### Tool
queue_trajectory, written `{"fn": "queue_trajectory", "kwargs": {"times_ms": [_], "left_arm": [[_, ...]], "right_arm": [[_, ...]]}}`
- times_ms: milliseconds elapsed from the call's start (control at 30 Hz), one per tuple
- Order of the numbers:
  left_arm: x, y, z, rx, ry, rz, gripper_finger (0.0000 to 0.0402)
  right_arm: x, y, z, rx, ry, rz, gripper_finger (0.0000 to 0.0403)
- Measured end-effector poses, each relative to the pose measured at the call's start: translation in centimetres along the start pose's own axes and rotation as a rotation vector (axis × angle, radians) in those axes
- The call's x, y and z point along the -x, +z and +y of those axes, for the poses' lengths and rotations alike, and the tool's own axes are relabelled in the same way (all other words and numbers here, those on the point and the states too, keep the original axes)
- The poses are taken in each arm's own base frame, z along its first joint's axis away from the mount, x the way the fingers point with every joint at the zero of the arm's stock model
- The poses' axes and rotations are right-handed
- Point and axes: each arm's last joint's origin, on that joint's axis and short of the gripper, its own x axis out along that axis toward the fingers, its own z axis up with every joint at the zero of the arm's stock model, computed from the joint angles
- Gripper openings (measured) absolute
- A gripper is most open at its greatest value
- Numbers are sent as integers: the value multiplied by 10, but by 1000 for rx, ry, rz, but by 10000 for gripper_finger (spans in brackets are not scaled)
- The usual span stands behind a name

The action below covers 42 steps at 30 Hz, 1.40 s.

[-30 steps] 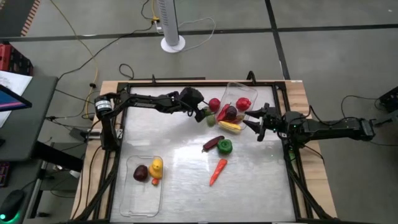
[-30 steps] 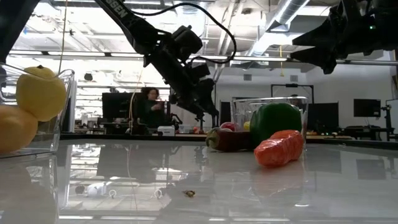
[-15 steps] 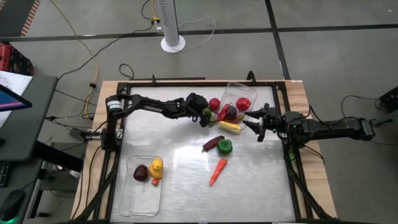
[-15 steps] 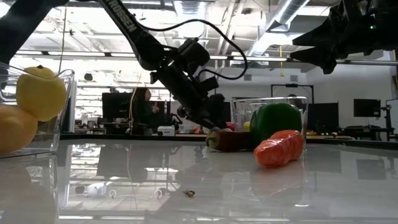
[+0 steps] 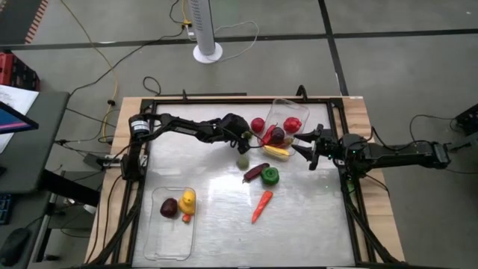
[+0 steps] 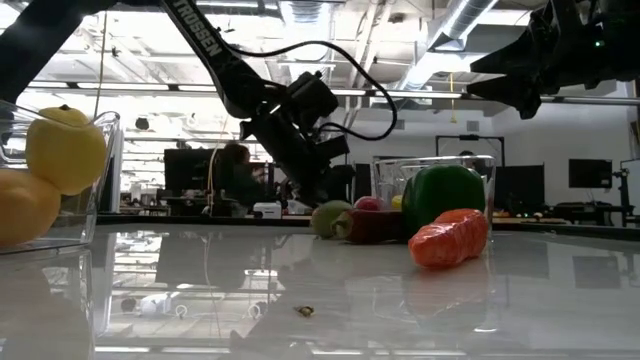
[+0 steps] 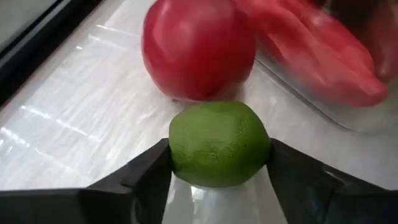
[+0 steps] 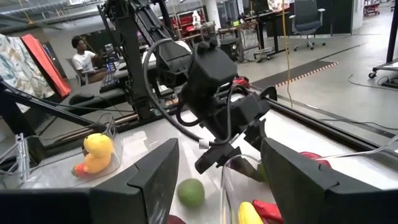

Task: Sort produce into baskets
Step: Put the top green lime into the bottom transparent bin

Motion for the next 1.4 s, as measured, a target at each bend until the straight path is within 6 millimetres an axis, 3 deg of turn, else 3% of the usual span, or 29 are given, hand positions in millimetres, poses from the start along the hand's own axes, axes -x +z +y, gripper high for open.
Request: {"fn": "queue_trajectory", "kwargs": {"times_ms": [133,333,600,800,967,1133,1400], "left_arm": [[0,3,-1,-15,-34,-29,198],[2,5,-2,-63,-49,-46,197],[42,33,2,-85,-33,-121,197],[85,47,-4,-148,-102,-121,197],[137,42,-17,-173,-364,16,197],[197,28,-31,-109,-581,197,197],[272,-5,-60,18,-690,512,197]], "right_arm": [[0,0,0,0,0,0,256],[0,0,0,1,0,2,256],[0,-1,0,3,-3,12,256],[0,-1,0,3,-3,13,256],[0,-2,0,3,-4,17,256],[0,-1,0,1,-4,14,256],[0,-2,0,0,-6,17,256]]}}
